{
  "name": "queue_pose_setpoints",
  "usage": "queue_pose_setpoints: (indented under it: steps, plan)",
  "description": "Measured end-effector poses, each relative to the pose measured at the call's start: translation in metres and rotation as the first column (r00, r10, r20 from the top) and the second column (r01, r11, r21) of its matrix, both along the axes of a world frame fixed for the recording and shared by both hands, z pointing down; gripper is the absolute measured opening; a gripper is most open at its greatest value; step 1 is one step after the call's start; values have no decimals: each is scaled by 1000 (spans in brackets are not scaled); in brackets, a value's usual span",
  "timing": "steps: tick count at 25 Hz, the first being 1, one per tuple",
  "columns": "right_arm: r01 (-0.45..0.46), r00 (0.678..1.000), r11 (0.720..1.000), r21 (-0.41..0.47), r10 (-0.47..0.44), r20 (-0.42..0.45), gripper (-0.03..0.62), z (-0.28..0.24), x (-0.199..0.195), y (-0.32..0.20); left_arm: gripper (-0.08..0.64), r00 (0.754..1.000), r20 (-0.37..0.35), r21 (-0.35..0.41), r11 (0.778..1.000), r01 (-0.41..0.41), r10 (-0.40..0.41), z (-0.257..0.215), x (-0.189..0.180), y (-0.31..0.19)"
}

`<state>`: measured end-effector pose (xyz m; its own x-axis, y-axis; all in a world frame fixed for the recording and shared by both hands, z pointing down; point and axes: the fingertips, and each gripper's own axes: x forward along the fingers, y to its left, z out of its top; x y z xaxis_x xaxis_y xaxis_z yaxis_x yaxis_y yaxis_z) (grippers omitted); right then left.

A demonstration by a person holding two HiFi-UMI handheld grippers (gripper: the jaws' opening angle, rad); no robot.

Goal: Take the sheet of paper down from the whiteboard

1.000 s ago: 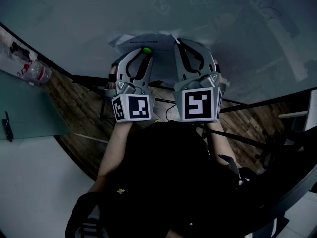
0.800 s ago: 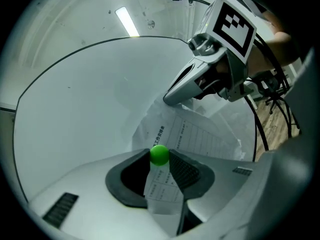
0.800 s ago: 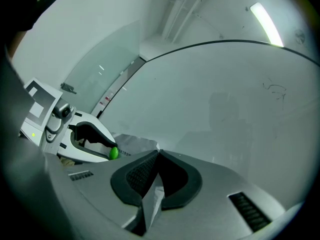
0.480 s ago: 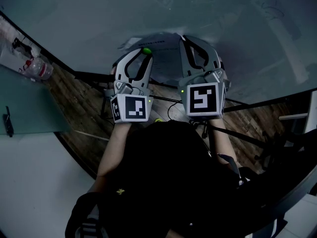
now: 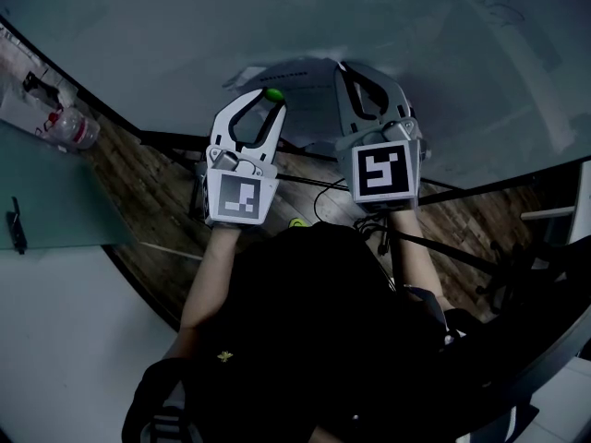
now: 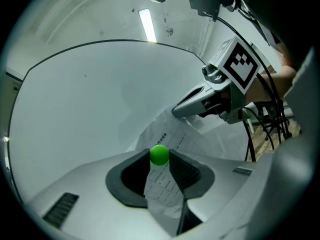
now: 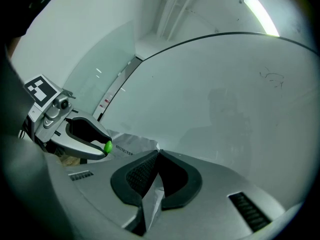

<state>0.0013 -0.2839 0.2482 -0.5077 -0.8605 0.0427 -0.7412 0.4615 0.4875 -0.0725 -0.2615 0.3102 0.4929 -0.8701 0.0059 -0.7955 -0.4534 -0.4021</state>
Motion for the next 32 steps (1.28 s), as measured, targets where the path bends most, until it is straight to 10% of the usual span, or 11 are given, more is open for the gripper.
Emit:
queue_pose_setpoints:
  steps: [32]
  plan:
    - [136, 941, 951, -279, -36, 336, 15, 56, 6, 56, 123, 963, -266, -181, 979, -99, 48, 18, -10, 58]
